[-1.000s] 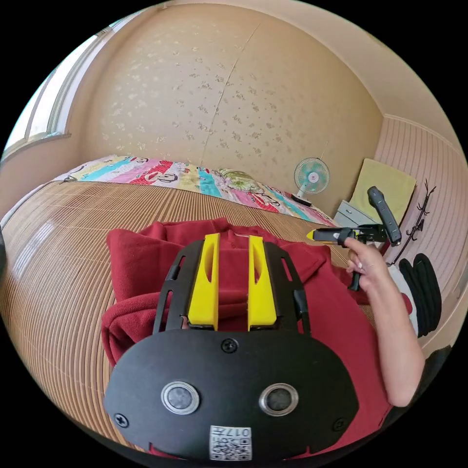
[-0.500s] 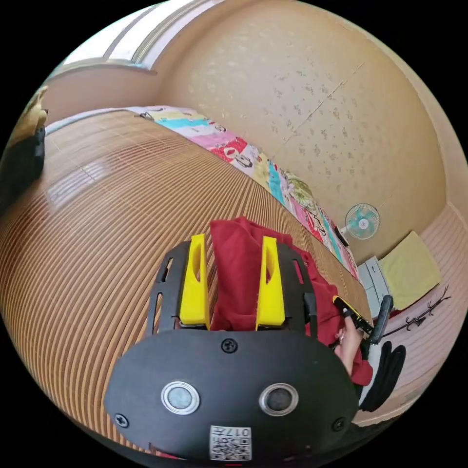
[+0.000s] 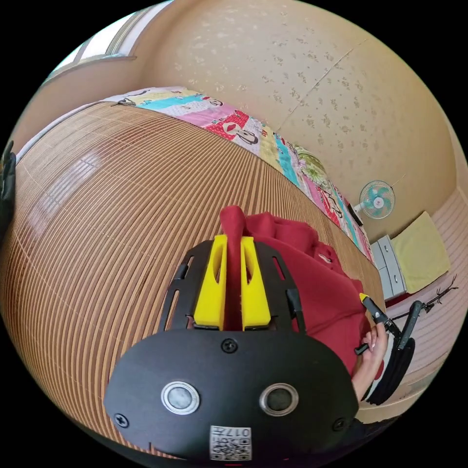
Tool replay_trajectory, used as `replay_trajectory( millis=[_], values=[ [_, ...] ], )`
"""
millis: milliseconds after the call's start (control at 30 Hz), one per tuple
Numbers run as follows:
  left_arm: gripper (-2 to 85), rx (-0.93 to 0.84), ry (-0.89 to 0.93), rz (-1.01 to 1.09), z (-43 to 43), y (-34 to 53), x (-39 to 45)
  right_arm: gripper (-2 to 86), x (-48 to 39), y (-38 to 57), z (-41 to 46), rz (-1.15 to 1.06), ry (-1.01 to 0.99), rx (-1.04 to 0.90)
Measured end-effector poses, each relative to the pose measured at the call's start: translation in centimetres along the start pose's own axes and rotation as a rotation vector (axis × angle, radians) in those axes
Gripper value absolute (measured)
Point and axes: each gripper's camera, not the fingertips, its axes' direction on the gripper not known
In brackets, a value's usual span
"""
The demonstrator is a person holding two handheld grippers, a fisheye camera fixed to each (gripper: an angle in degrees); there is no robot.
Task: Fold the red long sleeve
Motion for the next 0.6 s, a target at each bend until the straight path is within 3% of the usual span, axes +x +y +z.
replay_trajectory(
  millis=[100, 267, 467, 600],
  values=[
    [9.0, 0.038, 0.137, -0.025, -2.5, -0.5, -2.1, 3.3, 0.1, 0.0, 1.0, 0.004, 0.026, 0.004],
    [12.4, -0.125, 0.191, 0.118, -6.7, -2.6, -0.1, 4.0, 0.3, 0.1, 1.2, 0.009, 0.063, 0.026],
    [8.9, -0.381, 0.110, 0.284, -6.4, -2.4, 3.5, 4.6, 1.5, 0.5, 0.0, 0.026, 0.031, 0.069],
    [4.9, -0.582, -0.107, 0.396, -3.4, -1.2, 5.7, 5.1, 2.4, 0.7, 0.7, 0.043, 0.013, 0.050]
  ],
)
